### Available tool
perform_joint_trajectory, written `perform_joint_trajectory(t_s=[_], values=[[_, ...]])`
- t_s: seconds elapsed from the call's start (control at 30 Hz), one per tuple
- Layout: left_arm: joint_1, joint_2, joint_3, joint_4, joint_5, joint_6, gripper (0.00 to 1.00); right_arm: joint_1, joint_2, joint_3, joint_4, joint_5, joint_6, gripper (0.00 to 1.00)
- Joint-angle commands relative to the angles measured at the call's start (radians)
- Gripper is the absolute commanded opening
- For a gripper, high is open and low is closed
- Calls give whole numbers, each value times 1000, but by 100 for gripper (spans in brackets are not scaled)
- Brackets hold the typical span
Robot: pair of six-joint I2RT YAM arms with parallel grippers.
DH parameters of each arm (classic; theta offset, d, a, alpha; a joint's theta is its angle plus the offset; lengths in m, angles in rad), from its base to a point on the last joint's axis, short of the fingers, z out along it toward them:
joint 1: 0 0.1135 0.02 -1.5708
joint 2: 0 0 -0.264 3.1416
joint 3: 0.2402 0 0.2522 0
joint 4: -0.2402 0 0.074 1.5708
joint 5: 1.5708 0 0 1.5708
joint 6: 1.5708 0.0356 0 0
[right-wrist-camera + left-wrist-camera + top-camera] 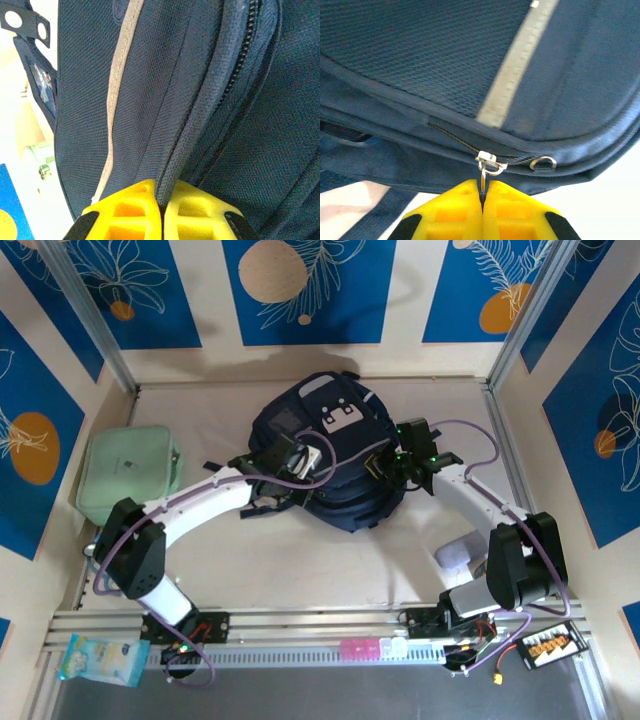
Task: Pack the student bag
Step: Unzip the student bag at the center of the table.
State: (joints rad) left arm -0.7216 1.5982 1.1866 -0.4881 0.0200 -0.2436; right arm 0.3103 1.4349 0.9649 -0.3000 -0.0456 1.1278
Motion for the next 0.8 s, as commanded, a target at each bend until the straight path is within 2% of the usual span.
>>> perform_joint_trajectory(t_s=[0.0,0.13,0.27,0.3,0.4,0.47,0.5,0.63,0.77], values=[[64,-8,34,-52,-89,12,0,-10,7,51,6,5,-49,6],[130,33,79,-28,-93,-6,0,48,49,77,29,-37,-39,5],[213,61,87,-14,-101,-34,1,90,87,69,123,-110,12,6],[228,62,84,-10,-92,-41,10,99,96,75,135,-119,17,6],[255,43,70,-6,-52,-47,22,128,116,111,127,-134,7,14],[262,6,53,-24,-58,-42,40,132,111,142,67,-126,-29,33],[268,-18,45,-35,-69,-41,46,130,104,162,24,-109,-60,37],[307,-169,-30,-52,-112,-45,75,124,28,222,-213,78,-243,53],[348,-326,-99,-25,-147,-56,93,38,-86,181,-362,211,-354,56]])
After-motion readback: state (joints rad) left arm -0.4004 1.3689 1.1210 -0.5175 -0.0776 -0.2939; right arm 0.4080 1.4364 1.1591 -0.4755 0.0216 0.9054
